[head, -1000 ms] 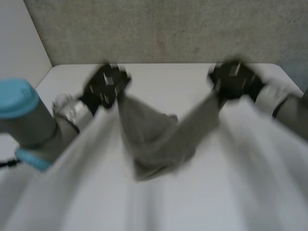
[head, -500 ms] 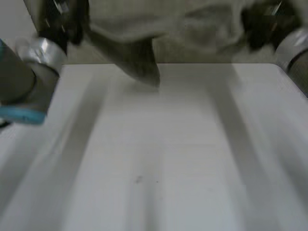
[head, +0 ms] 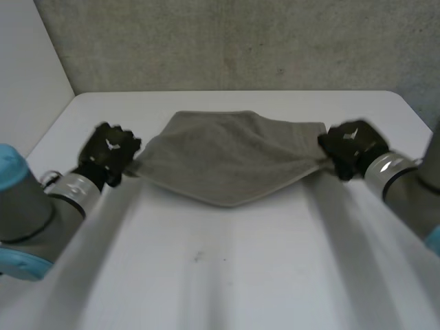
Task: Fold the towel.
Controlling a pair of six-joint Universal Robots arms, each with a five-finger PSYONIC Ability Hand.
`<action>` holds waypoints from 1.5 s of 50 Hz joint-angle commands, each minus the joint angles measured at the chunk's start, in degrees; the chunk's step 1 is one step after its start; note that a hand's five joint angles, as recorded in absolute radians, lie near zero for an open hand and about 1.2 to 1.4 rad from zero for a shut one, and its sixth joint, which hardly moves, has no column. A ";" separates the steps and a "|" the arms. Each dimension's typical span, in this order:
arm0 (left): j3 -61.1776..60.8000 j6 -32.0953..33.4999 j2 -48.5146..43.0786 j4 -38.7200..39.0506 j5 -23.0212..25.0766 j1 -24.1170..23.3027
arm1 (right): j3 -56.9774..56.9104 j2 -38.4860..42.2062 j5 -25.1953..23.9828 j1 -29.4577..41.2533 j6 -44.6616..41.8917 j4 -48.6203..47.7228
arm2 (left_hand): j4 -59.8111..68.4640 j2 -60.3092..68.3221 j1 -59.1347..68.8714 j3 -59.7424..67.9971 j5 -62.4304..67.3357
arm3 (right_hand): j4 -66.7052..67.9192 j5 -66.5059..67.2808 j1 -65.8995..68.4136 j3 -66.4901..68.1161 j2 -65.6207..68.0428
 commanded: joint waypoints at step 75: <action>5.19 -12.28 -14.82 0.67 -1.15 2.99 | -5.81 17.31 -6.83 -0.16 -11.37 2.30 | 10.23 10.26 12.08 10.34 11.31 | 3.78 3.27 4.26 3.55 3.38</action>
